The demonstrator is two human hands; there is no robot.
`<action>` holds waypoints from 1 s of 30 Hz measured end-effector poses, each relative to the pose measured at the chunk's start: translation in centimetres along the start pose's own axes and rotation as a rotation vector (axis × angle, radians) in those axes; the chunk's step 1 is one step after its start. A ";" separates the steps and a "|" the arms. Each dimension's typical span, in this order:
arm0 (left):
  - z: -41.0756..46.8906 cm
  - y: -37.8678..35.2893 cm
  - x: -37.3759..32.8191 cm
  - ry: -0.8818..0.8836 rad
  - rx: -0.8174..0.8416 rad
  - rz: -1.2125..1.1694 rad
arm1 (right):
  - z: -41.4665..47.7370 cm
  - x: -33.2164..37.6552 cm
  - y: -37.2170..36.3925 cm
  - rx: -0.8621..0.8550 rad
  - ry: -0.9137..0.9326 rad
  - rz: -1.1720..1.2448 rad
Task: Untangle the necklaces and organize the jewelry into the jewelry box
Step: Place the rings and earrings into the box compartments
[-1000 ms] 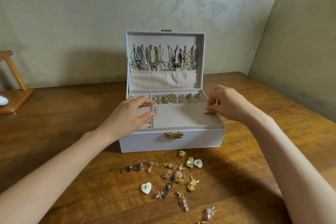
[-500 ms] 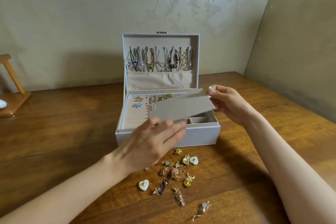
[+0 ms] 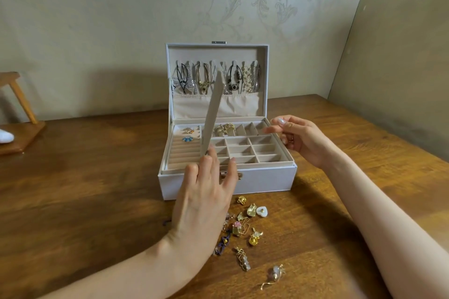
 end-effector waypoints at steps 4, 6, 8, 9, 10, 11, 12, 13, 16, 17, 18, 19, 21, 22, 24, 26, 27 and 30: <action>-0.4 -1.1 0.4 0.018 0.119 0.024 | -0.1 0.2 0.1 -0.006 0.005 -0.001; -0.5 -1.0 0.7 0.041 0.133 0.069 | 0.0 0.1 0.1 -0.010 0.003 -0.003; -0.8 -1.4 0.6 0.042 0.144 0.121 | 0.0 0.0 0.1 -0.012 0.003 -0.002; -0.8 -1.4 0.6 0.040 0.136 0.146 | 0.1 0.0 0.1 -0.010 0.002 0.001; -0.7 -1.2 0.6 0.036 0.120 0.162 | 0.1 0.0 0.2 -0.009 0.002 0.003; -0.7 -1.0 0.4 0.021 0.108 0.166 | 0.1 0.0 0.2 -0.009 0.002 0.003; -0.8 -0.9 0.1 -0.004 0.112 0.158 | 0.1 -0.1 0.3 -0.009 0.001 0.000; -0.9 -1.1 -0.1 -0.018 0.127 0.141 | 0.1 -0.1 0.3 -0.009 0.001 -0.003; -0.3 -0.4 0.7 0.015 0.084 0.059 | 0.1 -0.2 0.4 -0.010 0.000 -0.004; 0.0 0.1 0.7 0.004 0.044 -0.027 | 0.1 -0.2 0.4 -0.009 0.001 -0.002; 0.3 0.7 0.2 -0.057 -0.022 -0.145 | 0.1 -0.1 0.4 -0.008 0.002 -0.002; 0.5 1.4 -0.3 -0.140 -0.094 -0.266 | 0.1 -0.1 0.3 -0.007 0.002 -0.001; 1.2 2.2 -0.5 -0.248 -0.175 -0.472 | 0.1 -0.1 0.2 -0.006 0.002 0.002; 1.7 1.7 -0.3 -0.265 -0.161 -0.539 | 0.0 -0.1 0.2 -0.007 0.001 0.002; 2.3 -0.1 -0.5 -0.311 -0.065 -0.575 | 0.0 -0.1 0.1 -0.009 0.000 -0.003; 2.6 -1.8 -1.3 -0.375 0.032 -0.559 | -0.1 0.0 0.0 -0.007 0.003 -0.009; 2.6 -2.2 -1.7 -0.400 0.056 -0.539 | -0.1 0.1 0.0 -0.005 0.006 -0.013; 2.7 -2.4 -2.6 -0.448 0.067 -0.508 | -0.1 0.2 0.0 -0.003 0.014 -0.027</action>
Point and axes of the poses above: each hand's wrist, its own z-axis towards the middle knuckle, its own y-axis out of the back of the hand, x = y × z, the point moved 10 cm from there along z, towards the middle knuckle, and after that the axes turned 2 degrees about -x, right-handed, at the moved point
